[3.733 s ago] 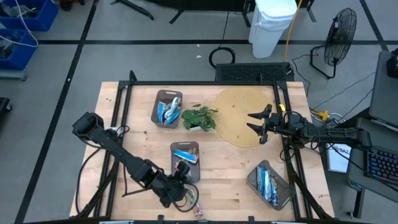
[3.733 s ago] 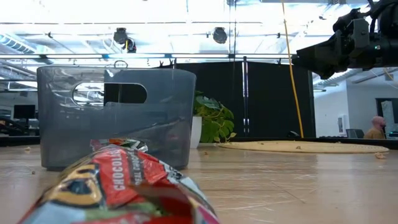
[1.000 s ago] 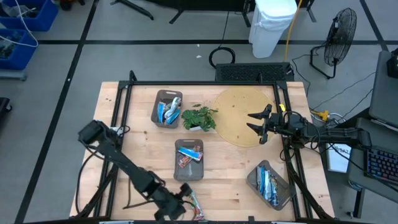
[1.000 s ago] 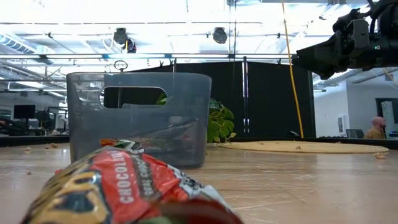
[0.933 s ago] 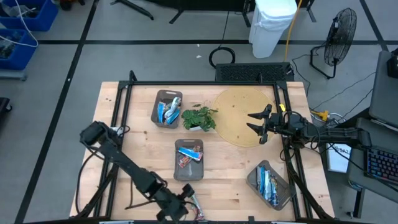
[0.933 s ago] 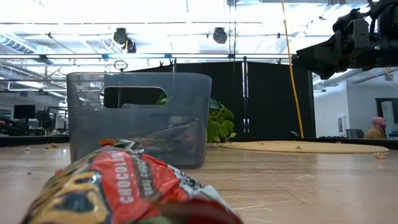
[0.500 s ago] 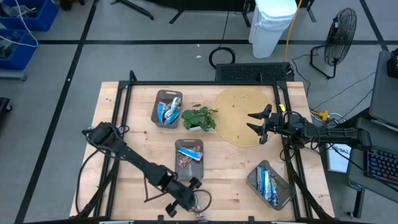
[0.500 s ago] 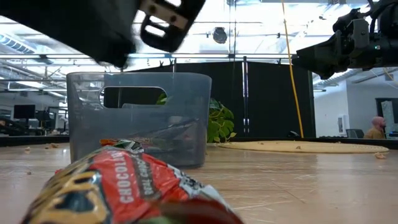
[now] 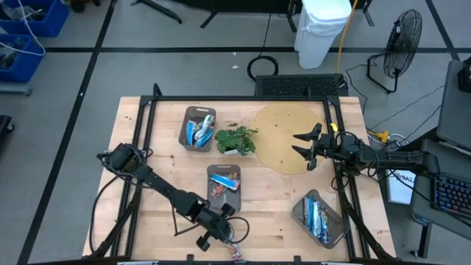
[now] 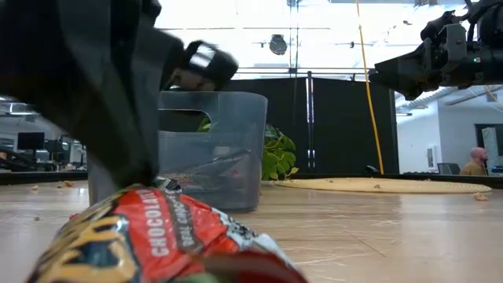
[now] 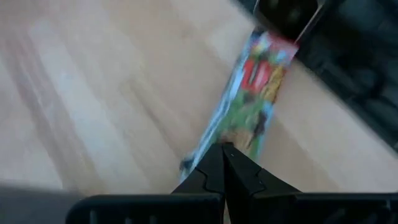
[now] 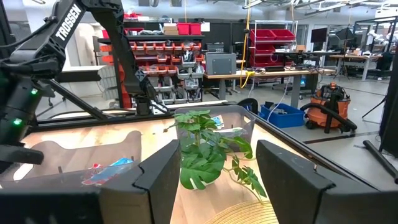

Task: Pick and place Granola Bars by type
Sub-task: Put the red granola bar into the bottom left black bin

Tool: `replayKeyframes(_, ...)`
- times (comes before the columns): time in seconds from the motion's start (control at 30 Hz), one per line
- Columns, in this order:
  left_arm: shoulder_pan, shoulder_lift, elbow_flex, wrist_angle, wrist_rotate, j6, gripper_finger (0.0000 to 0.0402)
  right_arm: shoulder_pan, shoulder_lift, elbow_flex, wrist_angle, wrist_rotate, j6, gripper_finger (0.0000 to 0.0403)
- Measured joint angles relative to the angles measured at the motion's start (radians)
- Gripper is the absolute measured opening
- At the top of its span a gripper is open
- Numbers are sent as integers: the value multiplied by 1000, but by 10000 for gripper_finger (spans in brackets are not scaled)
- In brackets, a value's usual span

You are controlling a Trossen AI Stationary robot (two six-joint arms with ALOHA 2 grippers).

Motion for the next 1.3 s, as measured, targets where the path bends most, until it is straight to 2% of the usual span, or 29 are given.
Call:
replayKeyframes(0.4, -50, -7, -8, -154, -47, -174, 0, 0, 0, 0, 0, 0, 0, 201)
replayKeyframes(0.8, -125, -23, -11, -368, -72, -440, 0, 0, 0, 0, 0, 0, 0, 201)
replayKeyframes(0.97, -143, -41, -14, -390, -96, -459, 0, 0, 0, 0, 2, 0, 0, 201)
replayKeyframes(1.3, -160, -127, -17, -541, -142, -541, 0, 0, 0, 0, 1, 0, 0, 201)
